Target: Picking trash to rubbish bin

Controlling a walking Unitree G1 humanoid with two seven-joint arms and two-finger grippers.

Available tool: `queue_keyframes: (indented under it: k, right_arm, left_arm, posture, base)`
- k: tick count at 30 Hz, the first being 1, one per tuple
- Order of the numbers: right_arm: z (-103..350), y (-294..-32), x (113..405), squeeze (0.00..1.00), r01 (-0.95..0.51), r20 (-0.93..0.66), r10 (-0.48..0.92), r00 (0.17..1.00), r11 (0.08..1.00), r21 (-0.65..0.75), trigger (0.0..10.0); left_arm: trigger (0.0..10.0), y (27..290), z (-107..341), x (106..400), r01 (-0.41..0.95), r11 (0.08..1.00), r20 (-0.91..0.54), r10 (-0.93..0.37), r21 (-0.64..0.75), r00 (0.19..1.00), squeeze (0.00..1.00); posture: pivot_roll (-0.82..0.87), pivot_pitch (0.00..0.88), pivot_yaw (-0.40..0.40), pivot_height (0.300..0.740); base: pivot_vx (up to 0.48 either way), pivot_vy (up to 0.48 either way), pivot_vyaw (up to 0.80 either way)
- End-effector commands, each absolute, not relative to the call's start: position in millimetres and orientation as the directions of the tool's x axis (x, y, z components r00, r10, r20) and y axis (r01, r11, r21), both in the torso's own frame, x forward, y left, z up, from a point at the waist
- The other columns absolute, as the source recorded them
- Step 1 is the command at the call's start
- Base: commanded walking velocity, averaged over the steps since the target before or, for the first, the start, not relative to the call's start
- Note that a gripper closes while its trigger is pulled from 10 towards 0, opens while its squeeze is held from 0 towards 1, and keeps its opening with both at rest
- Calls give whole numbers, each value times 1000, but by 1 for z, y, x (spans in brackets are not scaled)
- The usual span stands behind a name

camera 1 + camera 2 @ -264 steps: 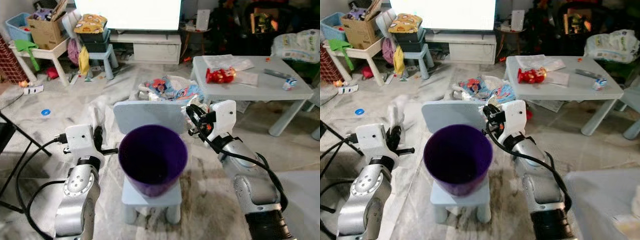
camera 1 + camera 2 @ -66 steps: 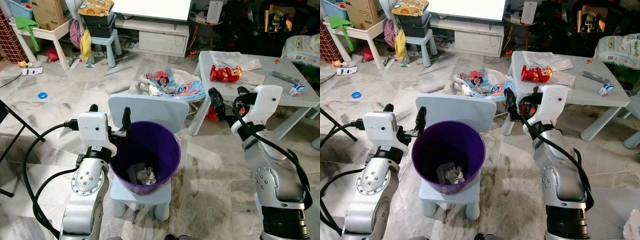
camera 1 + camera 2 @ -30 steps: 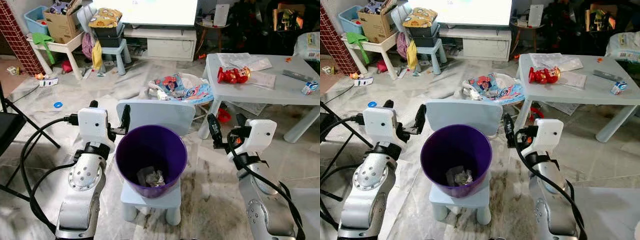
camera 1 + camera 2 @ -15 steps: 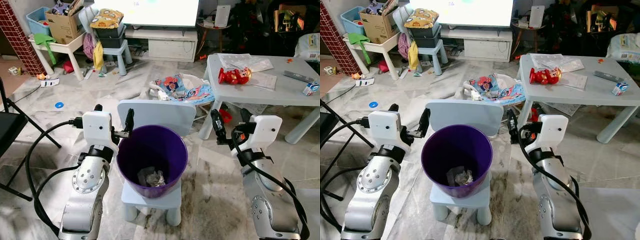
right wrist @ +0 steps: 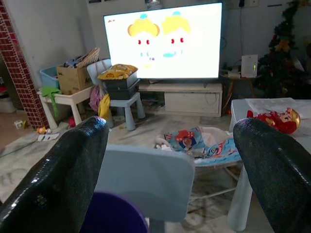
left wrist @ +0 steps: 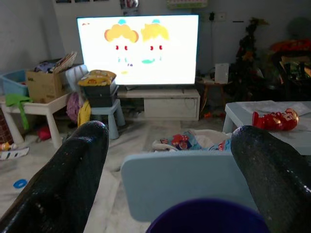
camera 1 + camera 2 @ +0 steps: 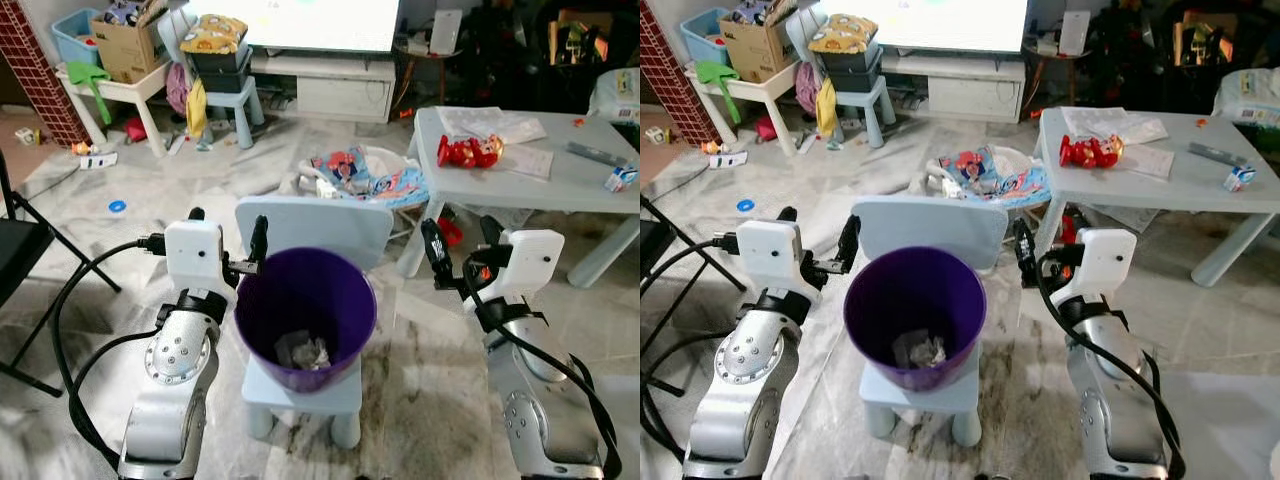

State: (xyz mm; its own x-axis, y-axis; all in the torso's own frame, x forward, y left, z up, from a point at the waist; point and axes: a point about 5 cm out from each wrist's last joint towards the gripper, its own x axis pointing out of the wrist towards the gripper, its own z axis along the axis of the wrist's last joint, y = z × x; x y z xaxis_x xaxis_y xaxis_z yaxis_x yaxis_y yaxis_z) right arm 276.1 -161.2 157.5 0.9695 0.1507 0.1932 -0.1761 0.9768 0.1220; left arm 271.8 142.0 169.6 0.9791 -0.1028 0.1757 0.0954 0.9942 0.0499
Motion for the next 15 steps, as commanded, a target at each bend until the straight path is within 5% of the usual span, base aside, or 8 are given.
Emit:
queue_keyframes:
  k: [1,15]
  right_arm:
    - [157,-162,276,0,-184,184,161,970,976,115,10000]
    - [159,-166,275,0,-187,179,167,970,977,99,10000]
  left_arm:
    - [10000,143,166,271,96,994,156,-102,42,982,0]
    - [10000,140,163,271,93,995,150,-96,27,984,0]
  posture:
    - [58,62,-49,740]
    - [43,70,-63,740]
  base:
    - [-311,0,0]
    - [-308,0,0]
